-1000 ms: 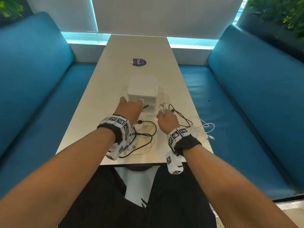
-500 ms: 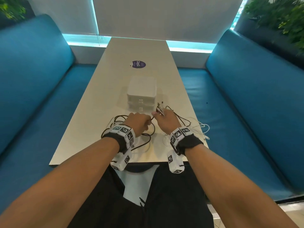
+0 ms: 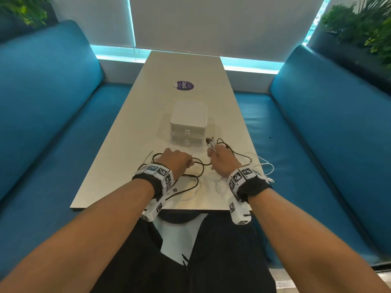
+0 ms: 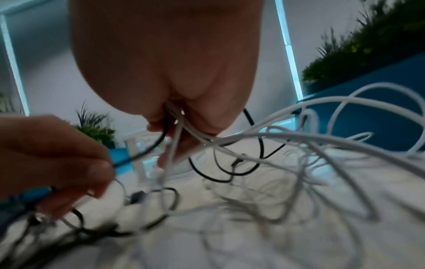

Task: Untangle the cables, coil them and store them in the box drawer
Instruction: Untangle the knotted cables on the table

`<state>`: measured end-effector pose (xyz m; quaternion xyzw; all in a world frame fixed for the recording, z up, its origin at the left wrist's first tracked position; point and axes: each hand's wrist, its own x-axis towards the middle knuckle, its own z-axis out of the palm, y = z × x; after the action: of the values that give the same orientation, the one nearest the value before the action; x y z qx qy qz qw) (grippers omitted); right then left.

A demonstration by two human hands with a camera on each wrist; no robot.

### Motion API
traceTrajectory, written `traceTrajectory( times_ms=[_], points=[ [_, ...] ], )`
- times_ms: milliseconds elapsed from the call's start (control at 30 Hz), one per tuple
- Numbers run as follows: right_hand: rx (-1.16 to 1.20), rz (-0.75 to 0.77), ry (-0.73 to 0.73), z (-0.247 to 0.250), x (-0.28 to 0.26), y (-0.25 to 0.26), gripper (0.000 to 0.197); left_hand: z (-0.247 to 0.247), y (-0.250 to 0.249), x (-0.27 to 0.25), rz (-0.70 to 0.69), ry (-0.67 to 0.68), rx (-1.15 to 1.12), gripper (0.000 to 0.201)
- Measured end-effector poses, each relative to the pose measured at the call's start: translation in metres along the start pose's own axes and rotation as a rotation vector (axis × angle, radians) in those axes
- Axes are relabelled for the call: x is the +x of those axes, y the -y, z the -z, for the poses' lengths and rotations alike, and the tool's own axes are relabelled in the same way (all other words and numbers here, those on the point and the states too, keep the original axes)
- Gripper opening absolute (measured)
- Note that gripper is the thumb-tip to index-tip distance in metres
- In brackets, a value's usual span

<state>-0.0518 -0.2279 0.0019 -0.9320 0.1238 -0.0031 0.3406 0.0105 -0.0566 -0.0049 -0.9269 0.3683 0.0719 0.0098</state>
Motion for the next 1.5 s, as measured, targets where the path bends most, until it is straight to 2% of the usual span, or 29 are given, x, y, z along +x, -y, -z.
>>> traceTrajectory(
  times_ms=[133, 233, 333, 433, 567, 700, 767, 867, 967, 1067, 1200, 1333, 1500],
  points=[
    [0.127, 0.077, 0.021, -0.009, -0.004, 0.022, 0.029, -0.006, -0.019, 0.003, -0.058, 0.027, 0.045, 0.027],
    [0.154, 0.091, 0.040, -0.011, -0.006, 0.032, 0.029, -0.013, -0.022, 0.004, -0.099, 0.044, 0.034, 0.019],
    [-0.015, 0.141, 0.066, -0.014, -0.005, 0.026, 0.029, -0.013, -0.019, 0.002, -0.108, 0.034, 0.005, 0.019],
    [-0.256, 0.213, 0.057, -0.010, -0.004, 0.011, 0.023, -0.005, -0.011, -0.001, -0.079, 0.057, -0.174, 0.023],
    [-0.530, 0.152, -0.019, 0.001, -0.001, -0.006, 0.022, 0.008, 0.006, 0.002, -0.056, 0.005, -0.279, 0.024],
    [-0.606, 0.104, -0.079, 0.006, -0.002, -0.008, 0.022, 0.018, 0.009, 0.003, -0.085, -0.069, -0.179, 0.025],
    [-0.551, 0.057, -0.079, 0.006, 0.000, -0.010, 0.022, 0.019, 0.004, 0.002, -0.095, -0.073, -0.115, 0.026],
    [-0.346, -0.002, -0.069, 0.002, 0.004, -0.017, 0.027, 0.014, -0.005, 0.000, -0.094, -0.034, -0.056, 0.026],
    [-0.210, 0.042, -0.049, -0.004, 0.001, -0.014, 0.032, 0.008, -0.010, -0.001, -0.075, -0.005, -0.006, 0.028],
    [-0.102, 0.078, -0.020, -0.008, -0.005, -0.002, 0.025, 0.006, -0.017, 0.000, -0.082, -0.006, 0.044, 0.024],
    [0.020, 0.023, 0.081, -0.015, -0.007, 0.006, 0.014, 0.003, -0.017, 0.002, -0.091, -0.044, 0.031, 0.022],
    [-0.003, 0.013, 0.096, -0.020, -0.006, 0.006, 0.029, 0.003, -0.014, -0.001, -0.068, -0.104, -0.019, 0.023],
    [-0.020, -0.014, 0.129, -0.022, -0.005, 0.000, 0.031, 0.001, -0.012, -0.001, -0.069, -0.115, -0.089, 0.020]
  ],
)
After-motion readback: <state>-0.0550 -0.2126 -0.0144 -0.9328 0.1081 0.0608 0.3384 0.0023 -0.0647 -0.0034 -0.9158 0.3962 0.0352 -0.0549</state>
